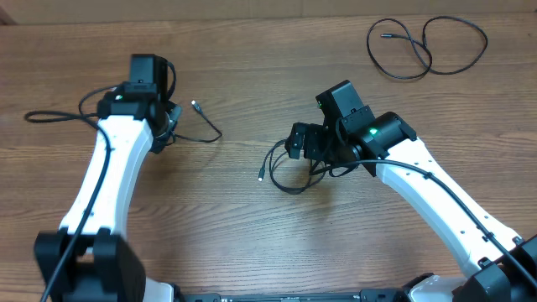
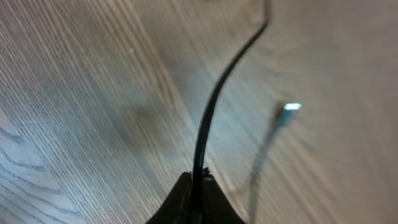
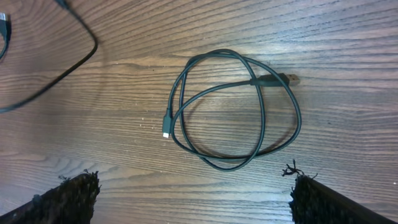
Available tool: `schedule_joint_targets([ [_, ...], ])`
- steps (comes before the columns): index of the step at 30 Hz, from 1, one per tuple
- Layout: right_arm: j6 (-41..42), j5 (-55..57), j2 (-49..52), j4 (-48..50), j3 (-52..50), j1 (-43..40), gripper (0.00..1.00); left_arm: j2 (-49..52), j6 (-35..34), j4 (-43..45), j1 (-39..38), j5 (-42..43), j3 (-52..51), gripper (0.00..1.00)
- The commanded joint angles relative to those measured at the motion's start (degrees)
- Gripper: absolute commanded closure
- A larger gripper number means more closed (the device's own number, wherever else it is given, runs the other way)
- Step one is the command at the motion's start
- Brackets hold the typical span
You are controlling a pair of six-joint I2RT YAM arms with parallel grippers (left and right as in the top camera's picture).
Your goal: Untangle cables
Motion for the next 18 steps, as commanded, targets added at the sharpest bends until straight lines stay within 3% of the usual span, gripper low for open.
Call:
schedule_joint_targets([
  [1, 0.20, 0.98, 0.17, -0.31, -0.37, -0.26, 0.00, 3.82, 0.57, -0.76, 0.00, -0.42, 0.74, 0.83],
  [3, 0.17, 1.01, 0.17, -0.50, -0.37, -0.26, 0.00, 4.81, 1.88, -0.94, 0.00, -0.35, 0.74, 0.71],
  [4, 0.17, 1.01, 0.17, -0.48, -0.37, -0.26, 0.00, 4.98, 2.91, -0.90, 0.00, -0.37, 0.74, 0.61],
  [6, 0.20, 1.01, 0.17, -0.37, -0.37, -0.26, 0.00, 4.94, 4.59, -0.63, 0.04, -0.42, 0.79, 0.23],
  [8, 0.20, 1.01, 0.17, -0.13, -0.37, -0.26, 0.00, 4.87, 7.37, -0.52, 0.04, -0.42, 1.14, 0.00],
  [13, 0.20, 1.03, 0.17, 0.04, -0.37, -0.26, 0.00, 4.87, 16.39, -3.10, 0.33, 1.29, 5.07, 0.01],
  [18, 0.20, 1.38, 0.17, 1.66, -0.37, -0.28, 0.00, 4.76, 16.61, -9.68, 0.37, 3.50, 14.91, 0.01],
])
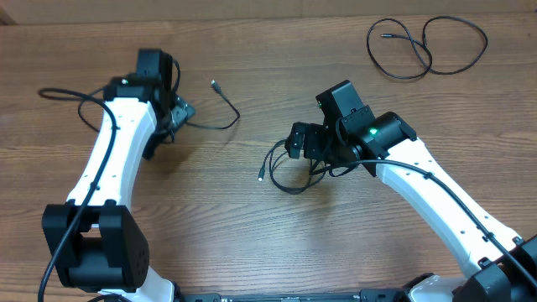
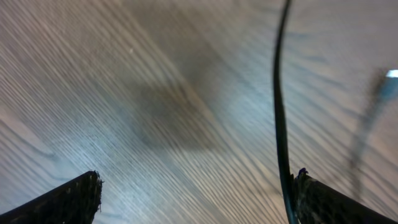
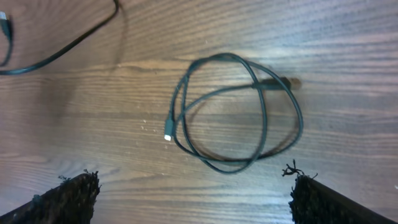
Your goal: Untangle cables
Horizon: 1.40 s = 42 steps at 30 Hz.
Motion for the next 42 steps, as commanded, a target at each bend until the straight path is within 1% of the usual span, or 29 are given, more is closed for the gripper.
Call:
schedule_joint_targets([
  [1, 0.17, 1.62, 0.17, 0.90, -0.35, -0.28, 0.00, -0.52, 3.61, -3.45, 0.35, 2.29, 9.11, 0.01],
  [6, 0.20, 2.34, 0.90, 1.29, -0.35, -0.26, 0.00, -0.81, 9.60, -9.75, 0.35, 7.26, 22.38, 0.00],
  [9, 0.22, 2.34, 2.08, 1.86, -0.35, -0.26, 0.00, -1.73, 10.54, -12.04, 0.35, 7.89, 28.37, 0.00],
  [12, 0.33, 2.29, 3.54, 2.43, -0.35, -0.26, 0.00, -2.32, 11.82, -12.63, 0.35, 7.91, 31.06, 0.00],
  [14, 0.44, 1.99, 4.74, 2.71, -0.35, -0.26, 0.00, -2.54, 12.98, -13.40, 0.35, 7.93, 31.34, 0.00],
  [19, 0.42, -0.55, 8.33, 4.02, -0.35, -0.26, 0.00, -2.47, 13.29, -19.04, 0.17, 8.39, 29.83, 0.01],
  [24, 2.89, -3.26, 12.28, 5.97, -0.35, -0.26, 0.00, -1.64, 13.42, -22.99, -0.24, 11.63, 26.34, 0.01],
  [28, 3.23, -6.01, 15.06, 6.82, -0.35, -0.02, 0.00, -1.64, 18.99, -22.10, -1.14, 14.95, 21.57, 0.00],
  [30, 3.23, -6.36, 16.06, 7.21, -0.35, 0.39, 0.06, -1.64, 21.84, -21.33, -1.55, 17.07, 19.37, 0.00],
  [31, 3.23, -6.34, 16.41, 7.28, -0.35, 0.59, 0.11, -1.62, 22.71, -20.94, -1.84, 18.08, 18.21, 0.00],
  [33, 3.23, -6.36, 16.87, 7.61, -0.35, 1.09, 0.29, -1.62, 22.91, -20.72, -2.49, 18.47, 16.55, 0.00],
  [35, 3.21, -6.34, 16.90, 8.20, -0.35, 1.55, 0.39, -1.64, 22.88, -20.06, -3.43, 18.49, 15.04, 0.01],
  [39, 3.21, -6.03, 17.03, 10.08, -0.35, 2.67, 0.40, -1.62, 22.88, -18.21, -5.16, 18.45, 12.83, 0.00],
  [42, 3.48, -4.50, 17.57, 11.06, -0.37, 3.85, 0.38, -1.62, 22.86, -17.25, -5.92, 18.38, 12.17, 0.01],
])
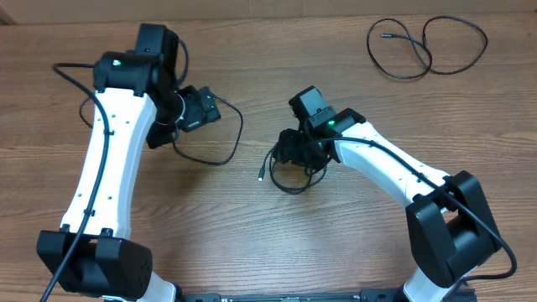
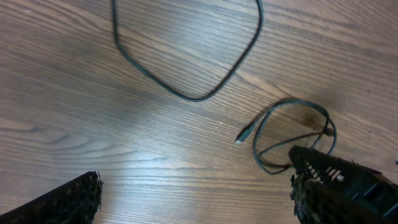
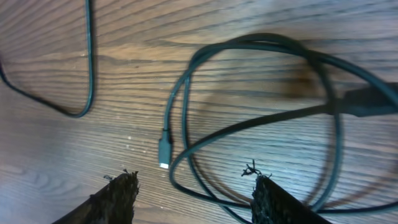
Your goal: Untangle cables
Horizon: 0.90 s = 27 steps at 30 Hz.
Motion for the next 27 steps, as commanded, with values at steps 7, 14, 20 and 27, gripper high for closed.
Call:
schedule_joint_targets([
  [7, 3.23, 1.31, 2.38, 1.31, -0.24, 3.65, 0.35, 0.33, -2.73, 1.05, 0.11, -1.46, -0.96, 0.00],
  [14, 5.46, 4.63, 4.74, 1.14, -0.24, 5.79, 0.40, 0.33, -4.31, 1.05, 1.44, -1.84, -0.98, 0.00],
  [20, 7.32, 4.96, 6.82, 1.62, -0.24, 5.84, 0.62, 0.33, -4.26, 0.85, 1.46, -2.45, -0.98, 0.01],
  [27, 7.15, 3.41, 6.29, -0.22, 0.26, 5.31, 0.85, 0.33, -4.15, 0.81, 1.42, -2.67, -0.98, 0.00],
])
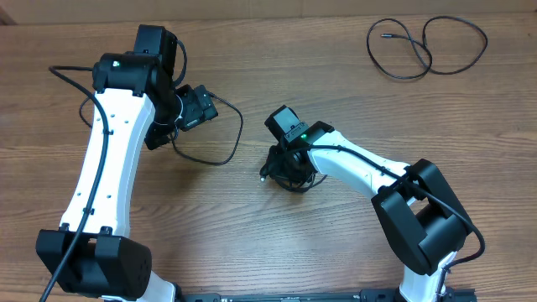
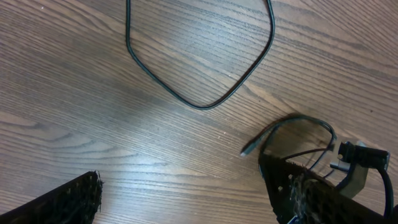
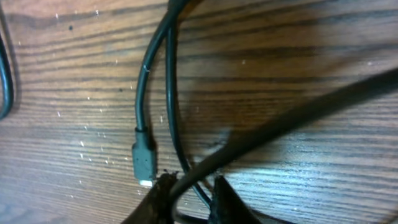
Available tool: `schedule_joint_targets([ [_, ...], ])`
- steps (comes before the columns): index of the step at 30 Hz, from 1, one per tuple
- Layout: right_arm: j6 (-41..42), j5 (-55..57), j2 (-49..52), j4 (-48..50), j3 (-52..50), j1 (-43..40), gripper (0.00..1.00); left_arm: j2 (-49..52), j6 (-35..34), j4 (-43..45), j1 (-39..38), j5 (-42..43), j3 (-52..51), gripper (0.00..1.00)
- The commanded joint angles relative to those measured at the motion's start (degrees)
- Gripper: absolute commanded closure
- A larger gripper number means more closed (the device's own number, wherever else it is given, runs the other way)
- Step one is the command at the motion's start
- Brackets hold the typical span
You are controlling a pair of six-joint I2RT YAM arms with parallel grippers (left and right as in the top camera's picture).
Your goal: Untangle cables
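Observation:
A small coiled black cable (image 1: 295, 178) lies mid-table. My right gripper (image 1: 279, 166) is down on its left side. In the right wrist view that gripper (image 3: 189, 200) is shut on a thick strand of the coil (image 3: 280, 121), with the coil's small plug (image 3: 144, 163) just left of the fingers. A long black cable (image 1: 225, 144) curves in a loop on the wood and runs back under my left arm. My left gripper (image 1: 204, 107) hangs open above that loop (image 2: 200, 104), holding nothing.
A third black cable (image 1: 426, 44) lies looped at the far right back of the wooden table (image 1: 168, 218). The long cable's other end (image 1: 52, 72) trails off at the far left.
My right gripper has dropped lower onto the coiled cable and its fingers have closed from wide apart onto one strand. The left gripper and the long cable have barely shifted.
First my left gripper was shut on the long cable at the left while the right hung open above the coil. Then the left was open, the cable freed. Later the left hovered over the cable's loop and the right was low at the coil, which it now grips.

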Motion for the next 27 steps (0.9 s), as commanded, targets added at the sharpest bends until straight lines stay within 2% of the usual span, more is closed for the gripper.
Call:
schedule_joint_targets([
  [1, 0.07, -0.35, -0.98, -1.46, 0.85, -0.66, 0.89, 0.33, -0.22, 0.00, 0.13, -0.87, -0.44, 0.00],
  [3, -1.49, -0.55, -2.14, -3.45, 2.27, -1.27, 0.96, 0.33, -0.04, 0.02, 0.13, -0.87, -0.44, 0.00],
  [9, -7.72, -3.82, -8.31, -7.69, 7.26, -1.38, 0.96, 0.33, 1.25, 0.15, 0.13, -0.44, -0.48, 0.00],
  [17, -9.25, -9.27, -19.08, -8.24, 9.05, -1.38, 0.96, 0.33, 1.66, 0.28, 0.13, -0.42, -0.48, 0.00],
  [21, -12.52, -12.74, -22.91, -8.15, 9.05, -1.38, 0.96, 0.33, 2.14, 0.55, 0.13, 1.38, -0.48, 0.00],
  [27, -13.03, -16.15, -24.44, -7.91, 9.05, -1.38, 0.96, 0.33, 14.73, 1.92, 0.09, 13.07, -0.48, 0.00],
])
